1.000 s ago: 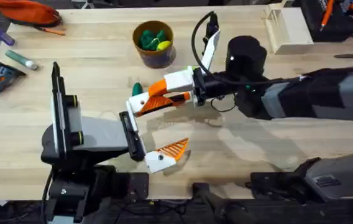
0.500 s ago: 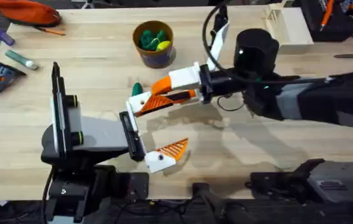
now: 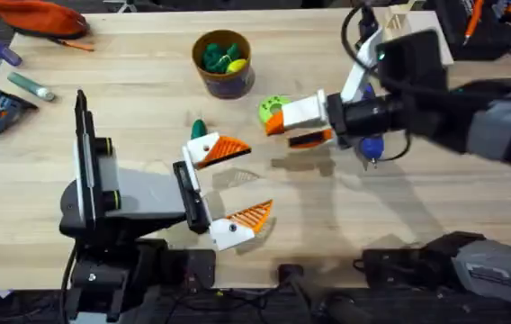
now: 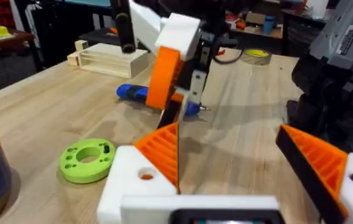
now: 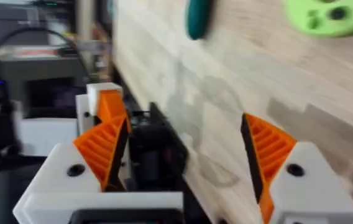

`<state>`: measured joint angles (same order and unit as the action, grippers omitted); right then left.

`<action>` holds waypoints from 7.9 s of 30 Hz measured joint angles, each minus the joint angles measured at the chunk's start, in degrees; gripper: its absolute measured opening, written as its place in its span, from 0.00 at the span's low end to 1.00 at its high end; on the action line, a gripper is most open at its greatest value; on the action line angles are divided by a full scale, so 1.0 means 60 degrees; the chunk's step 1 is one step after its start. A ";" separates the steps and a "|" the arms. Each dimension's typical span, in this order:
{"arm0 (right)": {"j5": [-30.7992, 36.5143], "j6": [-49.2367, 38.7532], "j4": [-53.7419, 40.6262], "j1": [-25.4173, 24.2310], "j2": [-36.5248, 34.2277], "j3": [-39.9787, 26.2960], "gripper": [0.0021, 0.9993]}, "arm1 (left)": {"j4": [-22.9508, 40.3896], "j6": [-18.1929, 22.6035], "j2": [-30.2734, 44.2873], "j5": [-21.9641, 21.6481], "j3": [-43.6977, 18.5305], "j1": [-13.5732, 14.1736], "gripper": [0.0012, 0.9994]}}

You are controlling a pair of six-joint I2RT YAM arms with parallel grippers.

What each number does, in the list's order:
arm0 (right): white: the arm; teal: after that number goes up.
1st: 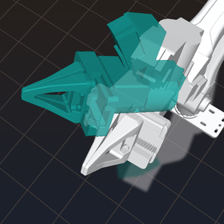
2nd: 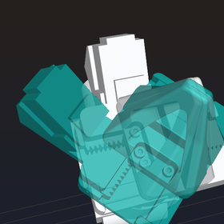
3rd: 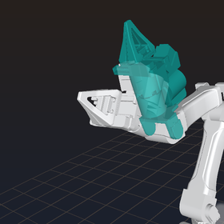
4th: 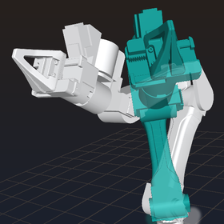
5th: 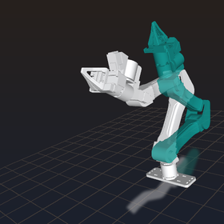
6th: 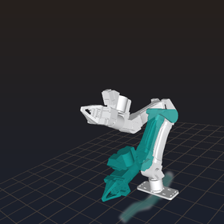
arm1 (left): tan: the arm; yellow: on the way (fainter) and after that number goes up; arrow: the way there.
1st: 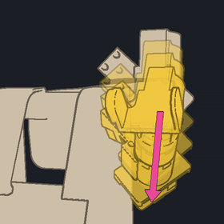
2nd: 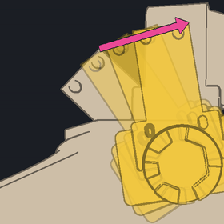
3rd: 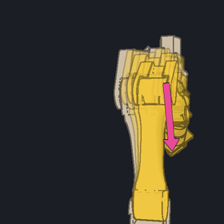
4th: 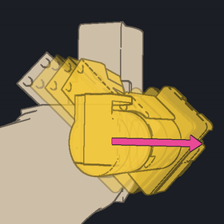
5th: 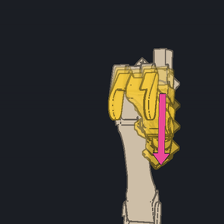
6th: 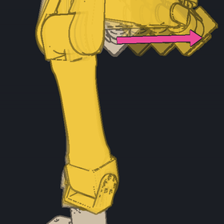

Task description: Pick up the gripper from the table and insert it into the empty holder that is missing its gripper. Then pick up a screw, insert it into the mounting hole, and use the screwdriver to tighten it. Finally, clean up the table by picking up the vegetable and placing it into the bucket.

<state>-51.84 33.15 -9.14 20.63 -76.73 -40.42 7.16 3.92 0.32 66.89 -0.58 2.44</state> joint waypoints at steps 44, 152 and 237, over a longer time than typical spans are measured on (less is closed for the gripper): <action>0.9041 -0.7335 -0.8422 0.1890 -0.5359 -0.8557 0.75 | 0.0008 0.0026 0.0000 0.0033 0.0000 0.0000 0.99; 0.8420 -0.6987 -0.7823 0.2105 -0.6670 -0.8630 0.01 | 0.0011 0.0029 0.0000 0.0036 0.0000 0.0000 0.99; 0.9355 -0.8357 -1.3195 0.6728 -0.5799 -1.5293 0.00 | 0.0011 0.0029 0.0000 0.0040 0.0000 0.0000 0.99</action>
<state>4.29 -16.99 -88.31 60.99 -111.52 -132.18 7.22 4.10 0.32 67.13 -0.58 2.44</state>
